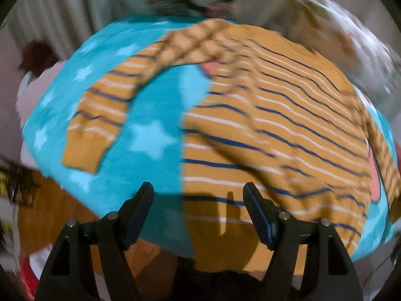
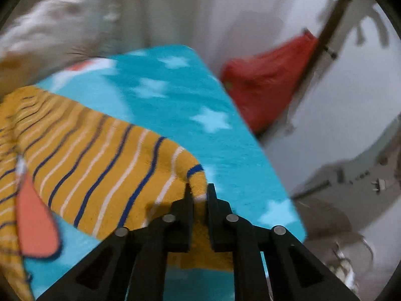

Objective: Fold small clothes

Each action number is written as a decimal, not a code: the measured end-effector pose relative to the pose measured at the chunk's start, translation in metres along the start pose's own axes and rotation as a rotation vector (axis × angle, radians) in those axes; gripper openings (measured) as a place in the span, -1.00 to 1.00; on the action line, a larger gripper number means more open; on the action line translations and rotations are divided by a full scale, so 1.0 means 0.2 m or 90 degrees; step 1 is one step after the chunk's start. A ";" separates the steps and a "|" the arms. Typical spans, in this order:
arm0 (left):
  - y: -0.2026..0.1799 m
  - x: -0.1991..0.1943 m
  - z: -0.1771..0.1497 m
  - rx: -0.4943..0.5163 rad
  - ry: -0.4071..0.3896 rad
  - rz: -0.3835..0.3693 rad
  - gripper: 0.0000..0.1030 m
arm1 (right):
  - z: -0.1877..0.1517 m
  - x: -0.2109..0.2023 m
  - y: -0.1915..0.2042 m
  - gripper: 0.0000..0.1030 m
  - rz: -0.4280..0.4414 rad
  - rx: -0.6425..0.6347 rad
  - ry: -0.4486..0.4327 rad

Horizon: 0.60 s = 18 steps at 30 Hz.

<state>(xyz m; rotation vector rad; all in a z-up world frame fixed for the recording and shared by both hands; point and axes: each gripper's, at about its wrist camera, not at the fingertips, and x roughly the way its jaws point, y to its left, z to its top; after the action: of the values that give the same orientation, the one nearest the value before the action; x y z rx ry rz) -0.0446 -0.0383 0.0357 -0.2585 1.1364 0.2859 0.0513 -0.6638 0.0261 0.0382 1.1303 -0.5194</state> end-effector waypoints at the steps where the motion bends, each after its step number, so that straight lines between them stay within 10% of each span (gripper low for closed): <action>1: 0.06 0.01 0.00 -0.018 0.002 0.000 0.42 | 0.01 -0.02 -0.01 -0.69 0.008 0.021 0.003; 5: 0.17 0.06 -0.02 -0.059 0.016 -0.013 0.49 | -0.07 -0.21 0.11 0.09 0.181 0.045 -0.008; 10: 0.13 0.13 -0.11 -0.051 0.044 -0.096 0.50 | -0.38 -0.30 0.56 0.14 0.522 -0.075 0.133; 15: 0.00 0.15 -0.19 0.001 0.048 -0.093 0.49 | -0.60 -0.36 0.86 0.14 0.557 -0.172 0.169; 17: -0.06 0.14 -0.21 0.032 0.040 -0.071 0.03 | -0.63 -0.37 0.91 0.16 0.537 -0.177 0.166; 18: -0.07 0.13 -0.22 0.041 0.040 -0.063 -0.65 | -0.63 -0.38 0.93 0.05 0.524 -0.182 0.151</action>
<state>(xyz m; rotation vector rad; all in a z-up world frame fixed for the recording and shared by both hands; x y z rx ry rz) -0.0660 -0.0641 -0.0046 -0.2667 1.1882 0.1548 -0.0035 -0.4348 -0.0067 0.3091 1.2930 0.3895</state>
